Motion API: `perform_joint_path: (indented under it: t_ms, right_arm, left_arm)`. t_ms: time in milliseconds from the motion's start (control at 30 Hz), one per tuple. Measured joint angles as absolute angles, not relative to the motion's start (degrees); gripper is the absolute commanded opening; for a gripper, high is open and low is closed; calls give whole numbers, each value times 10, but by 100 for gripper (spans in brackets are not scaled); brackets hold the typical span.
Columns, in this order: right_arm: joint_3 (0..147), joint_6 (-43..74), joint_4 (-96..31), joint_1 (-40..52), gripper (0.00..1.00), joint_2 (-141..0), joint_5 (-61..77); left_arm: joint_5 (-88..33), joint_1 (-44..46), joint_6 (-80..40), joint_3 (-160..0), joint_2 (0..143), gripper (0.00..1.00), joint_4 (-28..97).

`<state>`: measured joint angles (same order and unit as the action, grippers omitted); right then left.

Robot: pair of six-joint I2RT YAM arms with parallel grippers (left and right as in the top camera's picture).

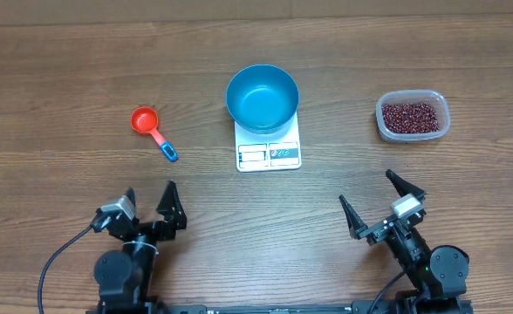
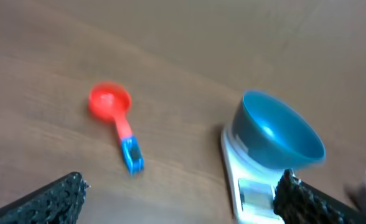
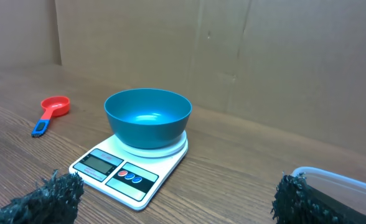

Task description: Scoop item into bowl and weigh 150g on scale

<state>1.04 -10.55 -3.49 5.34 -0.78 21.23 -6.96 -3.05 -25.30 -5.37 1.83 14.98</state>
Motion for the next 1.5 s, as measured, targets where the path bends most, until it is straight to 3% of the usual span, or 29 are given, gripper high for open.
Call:
perform_joint_path:
  t_ms: [200, 500, 900, 1167, 1367, 1500]
  right_arm:
    - [10, -105, -34, 53, 100, -8, 212]
    - [10, -105, -35, 53, 100, -8, 212]
    - [10, -105, -35, 53, 100, -8, 212]
    - [10, -106, -35, 53, 100, -8, 212]
    - [10, -105, -35, 53, 100, -8, 212]
    - [10, -106, -35, 53, 100, -8, 212]
  left_arm:
    - [-45, -30, -235, -220, 129, 100, 273]
    - [66, -30, -222, -557, 435, 100, 484]
    - [20, -30, -220, -611, 738, 100, 415]
    - [49, -30, -266, -611, 865, 100, 368]
    - [63, -30, -290, -611, 945, 89, 295]
    - [64, -30, -300, -611, 995, 87, 253]
